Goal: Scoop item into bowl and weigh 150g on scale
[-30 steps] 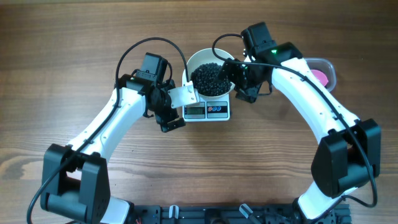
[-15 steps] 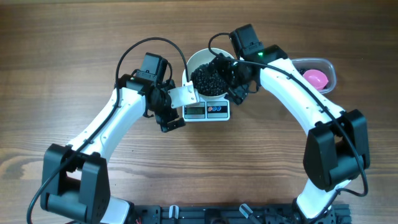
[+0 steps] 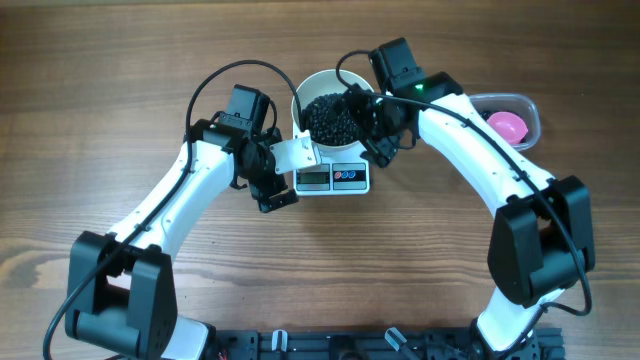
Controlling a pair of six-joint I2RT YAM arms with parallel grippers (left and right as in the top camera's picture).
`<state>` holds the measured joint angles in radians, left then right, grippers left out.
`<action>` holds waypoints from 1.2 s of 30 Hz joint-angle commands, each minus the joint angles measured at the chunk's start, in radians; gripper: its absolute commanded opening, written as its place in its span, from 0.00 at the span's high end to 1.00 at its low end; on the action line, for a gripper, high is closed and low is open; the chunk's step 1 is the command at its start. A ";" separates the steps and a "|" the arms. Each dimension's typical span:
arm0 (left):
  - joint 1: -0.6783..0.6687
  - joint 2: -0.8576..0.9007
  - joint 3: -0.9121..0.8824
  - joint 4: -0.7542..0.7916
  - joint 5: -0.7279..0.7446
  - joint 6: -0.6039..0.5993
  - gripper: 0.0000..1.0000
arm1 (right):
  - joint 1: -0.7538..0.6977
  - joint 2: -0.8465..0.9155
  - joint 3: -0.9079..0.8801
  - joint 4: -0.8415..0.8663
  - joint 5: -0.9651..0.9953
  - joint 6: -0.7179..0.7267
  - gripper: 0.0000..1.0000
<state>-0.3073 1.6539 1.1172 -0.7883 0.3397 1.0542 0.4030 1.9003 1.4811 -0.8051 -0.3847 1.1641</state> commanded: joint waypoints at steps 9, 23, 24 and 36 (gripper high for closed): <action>-0.003 0.011 -0.004 0.000 0.019 0.016 0.00 | -0.299 -0.079 0.062 -0.111 0.010 -0.164 0.00; -0.003 0.011 -0.004 -0.001 0.019 0.016 0.00 | -0.734 -0.579 0.024 -0.626 0.286 -0.152 0.00; -0.003 0.011 -0.004 -0.001 0.019 0.016 0.00 | -0.745 -0.607 -0.023 -0.636 0.288 -0.142 0.00; -0.003 0.011 -0.004 -0.001 0.019 0.016 0.00 | -0.761 -0.694 -0.705 0.079 -0.031 -0.008 0.01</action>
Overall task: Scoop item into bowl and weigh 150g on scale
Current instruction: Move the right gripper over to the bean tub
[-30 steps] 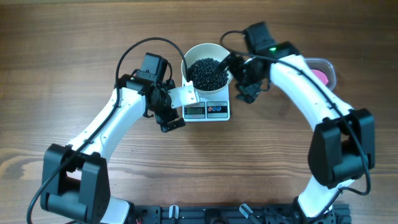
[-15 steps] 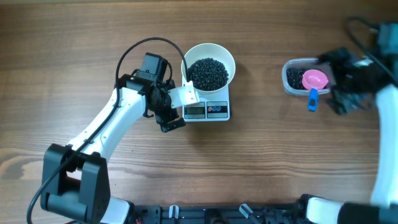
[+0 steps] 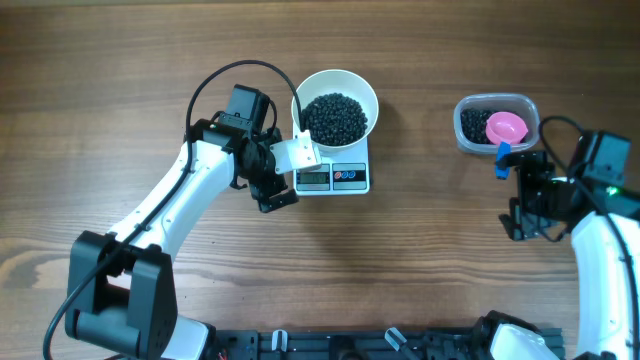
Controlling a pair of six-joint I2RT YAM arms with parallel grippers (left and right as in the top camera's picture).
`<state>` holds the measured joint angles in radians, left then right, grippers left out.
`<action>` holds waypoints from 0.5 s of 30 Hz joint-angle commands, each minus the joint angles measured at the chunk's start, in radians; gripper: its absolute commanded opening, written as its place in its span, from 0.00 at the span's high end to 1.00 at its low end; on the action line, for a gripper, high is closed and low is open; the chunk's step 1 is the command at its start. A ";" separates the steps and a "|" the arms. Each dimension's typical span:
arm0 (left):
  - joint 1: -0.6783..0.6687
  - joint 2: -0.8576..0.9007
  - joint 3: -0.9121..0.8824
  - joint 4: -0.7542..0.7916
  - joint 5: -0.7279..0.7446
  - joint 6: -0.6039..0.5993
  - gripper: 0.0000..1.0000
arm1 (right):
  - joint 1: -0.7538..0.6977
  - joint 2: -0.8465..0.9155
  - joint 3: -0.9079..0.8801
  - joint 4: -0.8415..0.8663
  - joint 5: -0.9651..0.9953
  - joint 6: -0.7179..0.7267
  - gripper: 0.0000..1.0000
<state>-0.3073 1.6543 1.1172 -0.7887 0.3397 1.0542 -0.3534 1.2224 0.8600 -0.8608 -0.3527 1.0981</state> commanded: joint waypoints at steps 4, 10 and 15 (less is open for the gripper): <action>-0.003 0.011 -0.004 0.000 0.019 0.016 0.00 | -0.004 -0.016 -0.178 0.354 -0.018 0.123 0.04; -0.003 0.011 -0.004 0.000 0.019 0.016 0.00 | -0.004 -0.015 -0.265 0.690 0.016 0.224 0.13; -0.003 0.011 -0.004 0.000 0.019 0.016 0.00 | -0.003 -0.014 -0.280 0.721 0.010 0.278 0.17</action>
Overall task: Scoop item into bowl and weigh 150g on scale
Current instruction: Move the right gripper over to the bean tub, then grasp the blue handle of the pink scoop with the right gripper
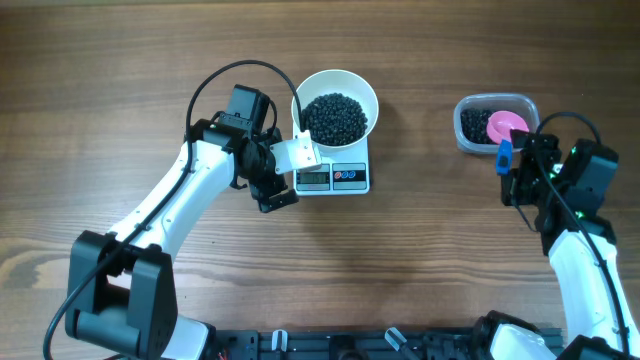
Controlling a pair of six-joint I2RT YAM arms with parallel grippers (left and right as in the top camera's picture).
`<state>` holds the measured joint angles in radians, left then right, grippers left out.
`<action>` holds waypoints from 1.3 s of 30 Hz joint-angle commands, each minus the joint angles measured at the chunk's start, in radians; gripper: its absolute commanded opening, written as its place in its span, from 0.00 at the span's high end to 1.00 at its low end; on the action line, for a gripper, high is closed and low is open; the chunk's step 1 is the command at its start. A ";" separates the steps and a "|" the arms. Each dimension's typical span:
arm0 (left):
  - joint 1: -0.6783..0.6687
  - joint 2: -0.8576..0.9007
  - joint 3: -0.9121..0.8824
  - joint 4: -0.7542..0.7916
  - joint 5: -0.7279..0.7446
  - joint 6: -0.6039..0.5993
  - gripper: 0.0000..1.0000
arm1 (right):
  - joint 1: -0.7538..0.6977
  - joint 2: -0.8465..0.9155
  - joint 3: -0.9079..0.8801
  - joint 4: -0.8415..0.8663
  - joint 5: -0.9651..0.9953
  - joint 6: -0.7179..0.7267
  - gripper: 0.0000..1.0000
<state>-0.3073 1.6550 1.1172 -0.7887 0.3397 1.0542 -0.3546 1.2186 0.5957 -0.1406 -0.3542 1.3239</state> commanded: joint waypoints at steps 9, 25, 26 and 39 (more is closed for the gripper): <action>-0.003 0.010 -0.004 0.000 0.019 0.016 0.00 | 0.058 -0.011 -0.016 -0.047 0.066 0.176 0.19; -0.003 0.010 -0.004 0.000 0.019 0.016 0.00 | 0.109 -0.011 -0.016 -0.055 0.217 0.202 0.67; -0.003 0.010 -0.004 0.000 0.019 0.016 0.00 | 0.109 -0.011 -0.016 -0.055 0.217 0.202 0.69; -0.003 0.010 -0.004 0.000 0.019 0.016 0.00 | 0.108 -0.013 0.044 -0.047 0.243 0.117 0.77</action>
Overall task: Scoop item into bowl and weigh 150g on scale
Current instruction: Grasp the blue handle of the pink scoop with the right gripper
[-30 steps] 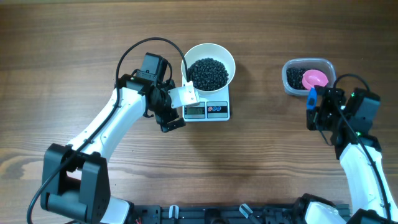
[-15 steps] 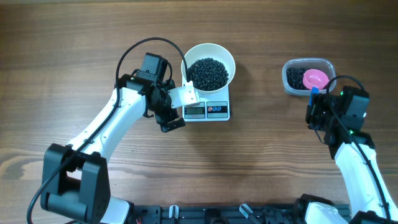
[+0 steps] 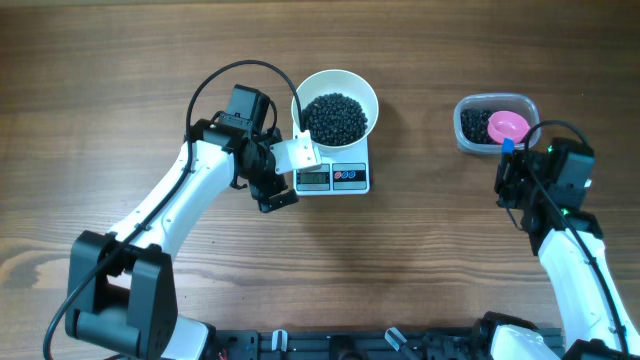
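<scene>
A white bowl (image 3: 335, 82) full of black beans (image 3: 335, 116) stands on the small scale (image 3: 333, 178) at the middle back. My left gripper (image 3: 300, 153) is at the bowl's lower left rim and looks shut on it. To the right, a clear tub (image 3: 465, 140) holds more black beans (image 3: 472, 122) and a pink scoop (image 3: 507, 126). My right gripper (image 3: 506, 172) hovers just in front of the tub with a blue tip showing. Its dark fingers are foreshortened, and nothing shows between them.
The wooden table (image 3: 420, 250) carries only the scale with the bowl and the tub. Both white arms reach in from the front edge, the left one bending across toward the scale.
My right gripper has shifted slightly toward the tub's front edge, and its wrist has turned a little. The left arm, bowl, scale and scoop are as they were.
First my right gripper was at the bowl's right rim over the scale, with the pink scoop lying in the tub. Then it was far to the right, in front of the tub. It has since stood closer to the tub each time. The left gripper stayed at the bowl throughout.
</scene>
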Controlling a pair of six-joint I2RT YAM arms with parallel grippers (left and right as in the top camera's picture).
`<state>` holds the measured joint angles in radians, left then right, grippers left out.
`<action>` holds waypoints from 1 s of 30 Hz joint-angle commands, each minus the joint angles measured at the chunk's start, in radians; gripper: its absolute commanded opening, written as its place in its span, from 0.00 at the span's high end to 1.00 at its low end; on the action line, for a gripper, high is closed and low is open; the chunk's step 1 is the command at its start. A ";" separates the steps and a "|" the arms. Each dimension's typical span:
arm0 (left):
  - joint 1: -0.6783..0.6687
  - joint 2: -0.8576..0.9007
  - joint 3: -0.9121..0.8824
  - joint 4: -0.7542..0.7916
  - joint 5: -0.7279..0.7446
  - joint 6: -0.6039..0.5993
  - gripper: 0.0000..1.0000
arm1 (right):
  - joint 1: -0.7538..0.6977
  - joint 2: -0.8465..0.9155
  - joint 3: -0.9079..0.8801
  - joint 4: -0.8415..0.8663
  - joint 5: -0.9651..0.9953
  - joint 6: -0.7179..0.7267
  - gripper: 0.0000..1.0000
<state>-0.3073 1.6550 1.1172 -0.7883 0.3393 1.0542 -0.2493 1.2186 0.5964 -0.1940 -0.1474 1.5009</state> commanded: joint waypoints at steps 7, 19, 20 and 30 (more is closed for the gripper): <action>-0.003 0.010 -0.004 -0.001 0.019 0.016 0.00 | 0.003 -0.013 0.072 0.005 0.028 -0.093 0.86; -0.003 0.010 -0.004 0.000 0.019 0.016 0.00 | -0.020 -0.013 0.288 -0.204 -0.019 -0.459 0.95; -0.003 0.010 -0.004 -0.001 0.019 0.016 0.00 | -0.021 -0.013 0.289 -0.206 -0.037 -0.494 0.95; -0.003 0.010 -0.004 -0.001 0.019 0.016 0.00 | -0.021 -0.011 0.312 -0.340 -0.166 -0.887 0.96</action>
<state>-0.3073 1.6550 1.1172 -0.7883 0.3397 1.0542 -0.2665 1.2186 0.8654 -0.4992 -0.2729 0.7948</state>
